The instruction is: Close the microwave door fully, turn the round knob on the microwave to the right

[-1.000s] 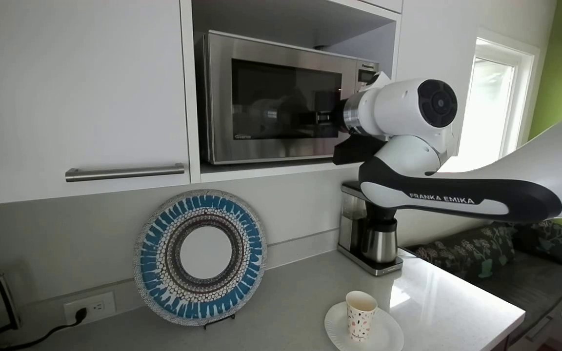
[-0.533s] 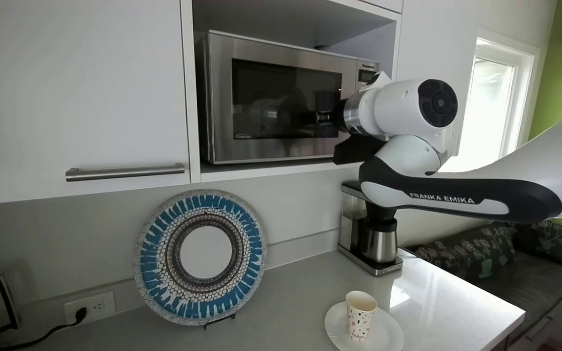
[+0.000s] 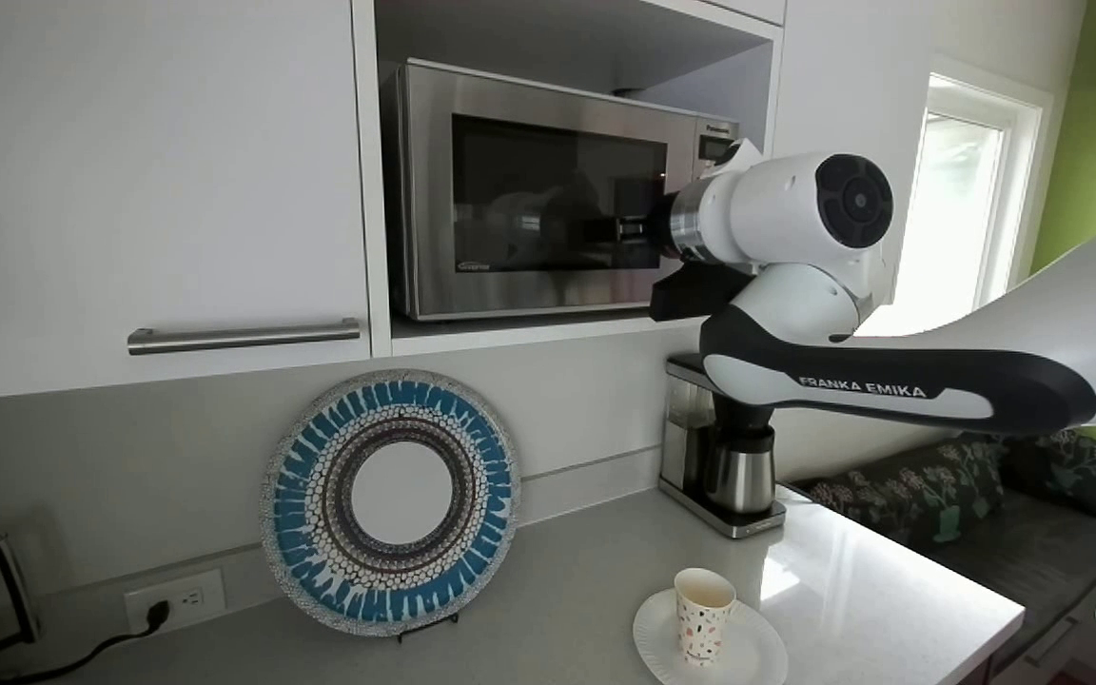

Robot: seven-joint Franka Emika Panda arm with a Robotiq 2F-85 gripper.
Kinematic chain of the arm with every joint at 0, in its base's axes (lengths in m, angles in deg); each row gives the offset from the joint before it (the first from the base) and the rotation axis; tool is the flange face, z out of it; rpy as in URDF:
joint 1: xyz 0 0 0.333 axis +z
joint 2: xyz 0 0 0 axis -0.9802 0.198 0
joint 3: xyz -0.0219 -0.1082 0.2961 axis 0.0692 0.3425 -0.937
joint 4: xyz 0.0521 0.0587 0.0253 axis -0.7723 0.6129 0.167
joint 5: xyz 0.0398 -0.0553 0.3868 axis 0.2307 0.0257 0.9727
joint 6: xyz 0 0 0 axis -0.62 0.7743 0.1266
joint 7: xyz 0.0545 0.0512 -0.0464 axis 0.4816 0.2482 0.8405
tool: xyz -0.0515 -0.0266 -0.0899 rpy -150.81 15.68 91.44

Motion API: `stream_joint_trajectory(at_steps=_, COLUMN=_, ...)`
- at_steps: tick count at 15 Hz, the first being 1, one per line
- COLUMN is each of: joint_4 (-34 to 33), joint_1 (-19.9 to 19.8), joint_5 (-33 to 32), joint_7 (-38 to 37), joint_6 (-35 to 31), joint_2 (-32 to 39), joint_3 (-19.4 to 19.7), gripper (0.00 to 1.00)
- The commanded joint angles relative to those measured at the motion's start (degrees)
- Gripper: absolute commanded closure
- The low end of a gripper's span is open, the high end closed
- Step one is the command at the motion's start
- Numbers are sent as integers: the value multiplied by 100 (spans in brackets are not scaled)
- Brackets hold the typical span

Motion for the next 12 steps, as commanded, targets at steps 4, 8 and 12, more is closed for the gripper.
stream_joint_trajectory(at_steps=4, joint_4=-59, joint_1=8, joint_5=429, joint_7=338, joint_6=439, joint_2=-251, joint_3=155, gripper=0)
stream_joint_trajectory(at_steps=8, joint_4=-65, joint_1=-1, joint_5=441, joint_7=317, joint_6=551, joint_2=-379, joint_3=264, gripper=0)
stream_joint_trajectory(at_steps=12, joint_4=-181, joint_1=350, joint_5=388, joint_7=636, joint_6=1090, joint_2=-286, joint_3=602, gripper=0)
